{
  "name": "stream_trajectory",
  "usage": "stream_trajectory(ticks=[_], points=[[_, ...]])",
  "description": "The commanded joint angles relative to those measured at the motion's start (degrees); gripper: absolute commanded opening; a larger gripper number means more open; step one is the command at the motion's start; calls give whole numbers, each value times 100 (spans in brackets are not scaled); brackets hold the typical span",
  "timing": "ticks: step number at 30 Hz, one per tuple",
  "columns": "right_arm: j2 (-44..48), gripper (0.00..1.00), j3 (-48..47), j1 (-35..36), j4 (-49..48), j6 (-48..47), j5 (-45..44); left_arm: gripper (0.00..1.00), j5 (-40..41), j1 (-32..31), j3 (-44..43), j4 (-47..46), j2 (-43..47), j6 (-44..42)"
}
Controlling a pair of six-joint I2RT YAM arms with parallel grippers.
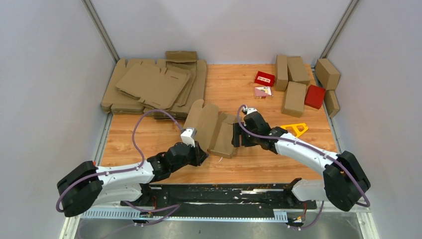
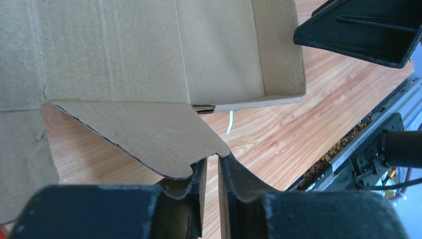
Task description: Fold the paper box
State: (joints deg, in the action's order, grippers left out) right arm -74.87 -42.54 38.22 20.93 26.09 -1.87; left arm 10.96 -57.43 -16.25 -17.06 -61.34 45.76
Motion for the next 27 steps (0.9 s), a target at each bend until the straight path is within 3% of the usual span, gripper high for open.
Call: stream_trajectory(ticks=[1, 5, 7, 9, 14, 27], points=[[444, 77, 116, 69, 71, 235, 92, 26, -333, 21, 52, 295, 422, -494], [774, 91, 314, 104, -64, 571, 429, 55, -572, 21, 502, 66, 1221, -465], [897, 90, 387, 148, -141, 727, 479, 73, -401, 23, 702, 121, 1707, -303], [932, 87, 444, 178, -223, 889, 516, 83, -128, 26, 833, 310, 2138, -142], [536, 82, 405, 216, -373, 1084, 610, 91, 313, 30, 980, 219, 2444, 12], [98, 73, 124, 333, -525, 1005, 612, 92, 720, 77, 769, -734, 1126, 127]])
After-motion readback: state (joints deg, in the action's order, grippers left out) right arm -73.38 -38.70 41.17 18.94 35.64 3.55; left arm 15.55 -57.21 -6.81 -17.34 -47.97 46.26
